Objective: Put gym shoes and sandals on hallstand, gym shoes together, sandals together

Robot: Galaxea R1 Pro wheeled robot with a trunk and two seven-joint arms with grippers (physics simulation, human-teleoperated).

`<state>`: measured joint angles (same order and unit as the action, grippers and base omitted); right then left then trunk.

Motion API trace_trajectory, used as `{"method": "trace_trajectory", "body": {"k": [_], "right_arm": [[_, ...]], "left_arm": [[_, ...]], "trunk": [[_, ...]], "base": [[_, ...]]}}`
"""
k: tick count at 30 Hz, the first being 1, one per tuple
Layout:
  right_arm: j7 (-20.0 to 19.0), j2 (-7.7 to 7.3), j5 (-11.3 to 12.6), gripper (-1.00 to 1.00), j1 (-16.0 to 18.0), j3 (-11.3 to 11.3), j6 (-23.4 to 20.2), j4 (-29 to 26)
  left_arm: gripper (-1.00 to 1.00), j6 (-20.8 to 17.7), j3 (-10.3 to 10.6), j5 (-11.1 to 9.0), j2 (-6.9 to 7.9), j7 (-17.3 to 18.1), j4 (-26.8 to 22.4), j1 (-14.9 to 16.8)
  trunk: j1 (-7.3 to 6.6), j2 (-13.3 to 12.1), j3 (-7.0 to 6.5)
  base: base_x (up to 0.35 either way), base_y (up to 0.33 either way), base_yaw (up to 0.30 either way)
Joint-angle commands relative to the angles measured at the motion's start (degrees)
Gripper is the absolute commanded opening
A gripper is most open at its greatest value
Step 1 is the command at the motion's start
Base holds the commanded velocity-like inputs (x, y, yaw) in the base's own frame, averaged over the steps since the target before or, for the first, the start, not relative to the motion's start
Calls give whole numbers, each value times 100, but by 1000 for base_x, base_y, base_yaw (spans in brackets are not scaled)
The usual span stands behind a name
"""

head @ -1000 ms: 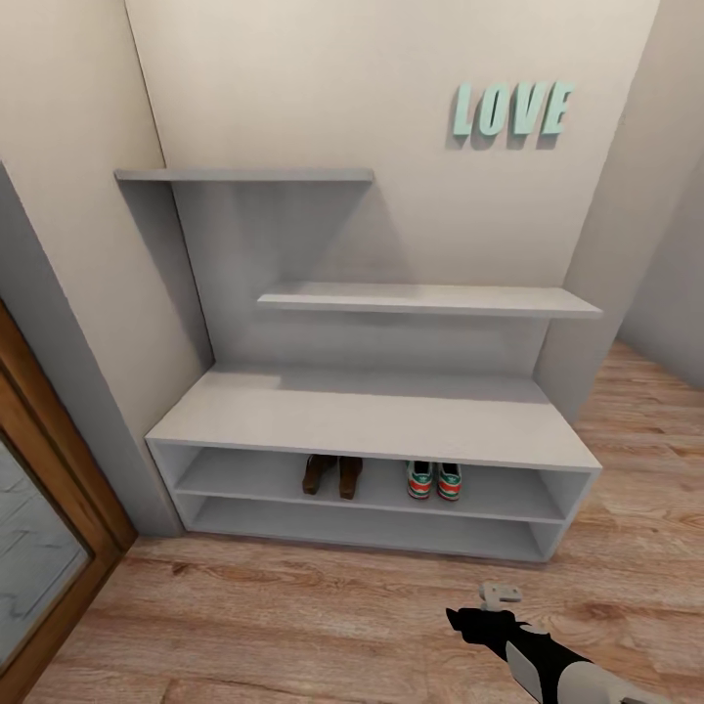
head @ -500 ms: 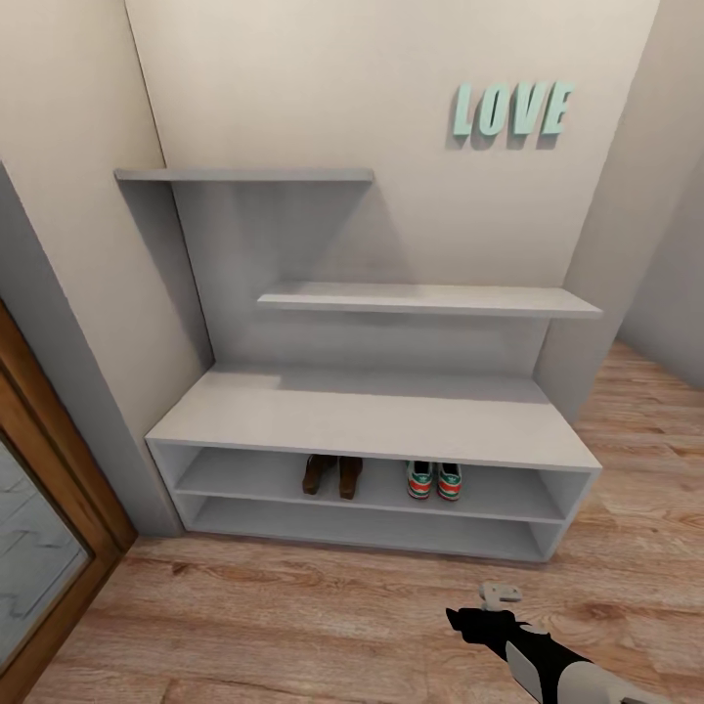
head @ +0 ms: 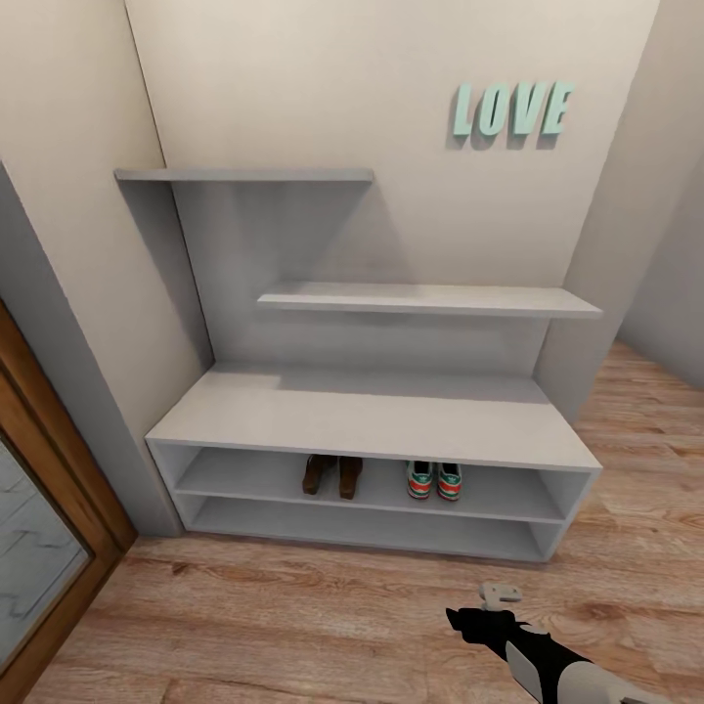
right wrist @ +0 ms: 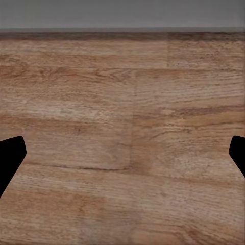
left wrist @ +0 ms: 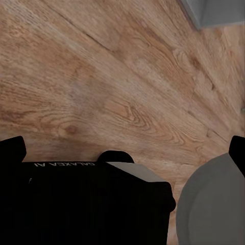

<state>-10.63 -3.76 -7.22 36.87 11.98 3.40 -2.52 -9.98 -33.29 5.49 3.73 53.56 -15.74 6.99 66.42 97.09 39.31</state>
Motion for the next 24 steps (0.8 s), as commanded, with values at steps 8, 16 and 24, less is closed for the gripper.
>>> {"method": "trace_trajectory", "body": {"k": [8,16,24], "right_arm": [[-18,-1,-60,100,4,50,23,6],[-18,-1,-60,100,4,50,20,6],[-18,-1,-60,100,4,50,22,6]], "left_arm": [[100,-39,-49,57,-4,32,-8,4],[100,-39,-49,57,-4,32,-8,4],[100,-39,-50,57,-4,32,-8,4]], "trunk": [[-1,3,5],[-1,3,5],[-1,3,5]], "base": [[0,0,0],[0,0,0],[0,0,0]]}}
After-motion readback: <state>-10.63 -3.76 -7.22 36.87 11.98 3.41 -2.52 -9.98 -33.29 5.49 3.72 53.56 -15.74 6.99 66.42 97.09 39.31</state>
